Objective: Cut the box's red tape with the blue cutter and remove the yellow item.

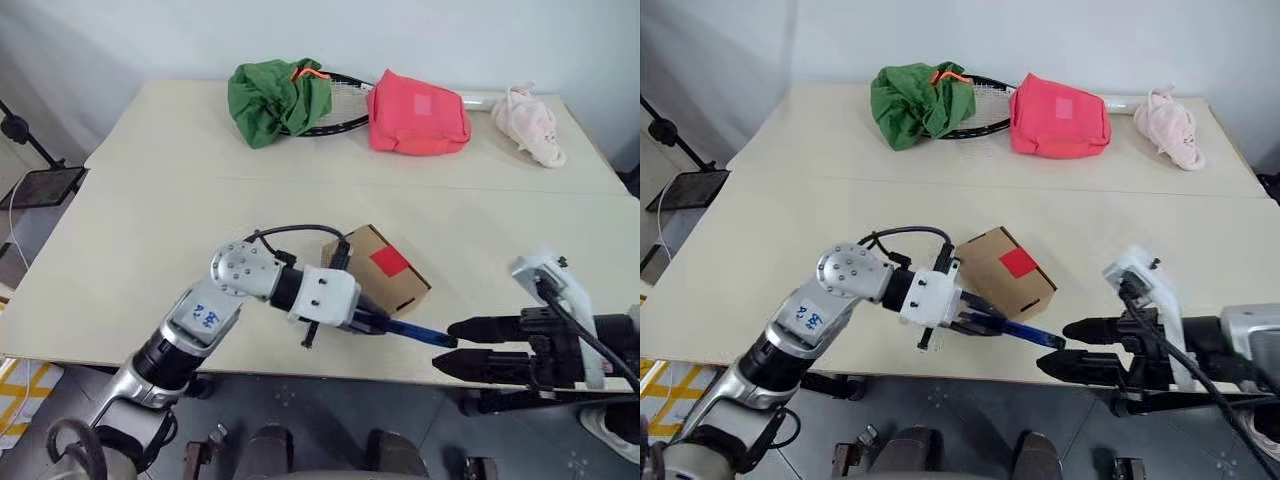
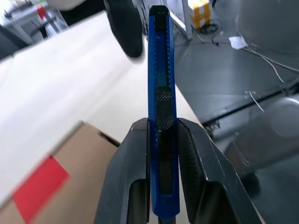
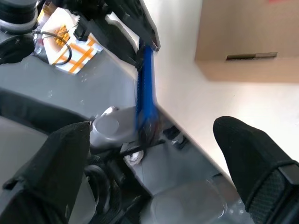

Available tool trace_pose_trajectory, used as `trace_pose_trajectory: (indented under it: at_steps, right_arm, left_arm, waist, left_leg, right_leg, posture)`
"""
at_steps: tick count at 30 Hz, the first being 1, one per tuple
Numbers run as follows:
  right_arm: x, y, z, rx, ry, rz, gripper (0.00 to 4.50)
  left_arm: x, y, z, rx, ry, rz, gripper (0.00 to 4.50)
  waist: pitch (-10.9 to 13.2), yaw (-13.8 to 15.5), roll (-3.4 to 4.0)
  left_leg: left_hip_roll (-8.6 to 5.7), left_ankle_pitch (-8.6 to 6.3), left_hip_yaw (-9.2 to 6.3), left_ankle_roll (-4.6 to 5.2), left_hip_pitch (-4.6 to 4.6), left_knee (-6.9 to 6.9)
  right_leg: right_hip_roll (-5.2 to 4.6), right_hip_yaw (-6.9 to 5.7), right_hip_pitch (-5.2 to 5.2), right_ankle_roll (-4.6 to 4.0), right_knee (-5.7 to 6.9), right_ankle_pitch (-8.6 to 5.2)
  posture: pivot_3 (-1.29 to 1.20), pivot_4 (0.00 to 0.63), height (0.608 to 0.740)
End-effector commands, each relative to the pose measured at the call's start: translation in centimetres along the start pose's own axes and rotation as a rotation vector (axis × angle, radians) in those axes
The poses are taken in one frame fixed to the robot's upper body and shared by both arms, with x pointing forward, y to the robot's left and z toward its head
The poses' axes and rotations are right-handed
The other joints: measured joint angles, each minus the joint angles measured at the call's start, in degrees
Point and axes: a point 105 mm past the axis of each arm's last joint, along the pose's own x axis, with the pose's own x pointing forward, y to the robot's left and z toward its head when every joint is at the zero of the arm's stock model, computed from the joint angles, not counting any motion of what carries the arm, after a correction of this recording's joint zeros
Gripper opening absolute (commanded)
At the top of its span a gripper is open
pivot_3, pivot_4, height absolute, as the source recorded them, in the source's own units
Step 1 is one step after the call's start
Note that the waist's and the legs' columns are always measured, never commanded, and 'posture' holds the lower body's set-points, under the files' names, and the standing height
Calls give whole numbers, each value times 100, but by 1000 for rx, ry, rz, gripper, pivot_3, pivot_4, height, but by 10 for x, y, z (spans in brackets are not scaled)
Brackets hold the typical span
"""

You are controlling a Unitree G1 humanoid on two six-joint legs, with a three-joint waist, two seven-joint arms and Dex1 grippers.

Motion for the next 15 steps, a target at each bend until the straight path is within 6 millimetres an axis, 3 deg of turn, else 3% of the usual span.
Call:
trace_pose_trajectory:
  at_steps: [1, 7, 15]
  right_arm:
    - [9, -10, 10, 56, -108, 5, 4468]
    - [25, -17, 14, 88, -105, 10, 4468]
    - [32, -18, 4, 118, -33, 37, 4468]
  left_arm:
    - [3, 5, 4, 36, 0, 10, 749]
    - [7, 5, 5, 27, -2, 20, 749]
    - [7, 7, 2, 34, 24, 29, 749]
  waist:
    - [8, -14, -13]
    - [10, -11, -12]
    - [10, 16, -12]
  left_leg:
    - [1, 1, -1, -1, 1, 1]
    - [0, 1, -3, -2, -18, 8]
    - [0, 1, -5, -2, -30, 15]
  right_leg:
    - [1, -1, 0, 0, 1, 0]
    - [1, -2, -13, 3, 1, 2]
    - [1, -6, -18, 3, 1, 3]
  posture:
    - [0, 150, 740]
    - [0, 150, 740]
    - [0, 150, 740]
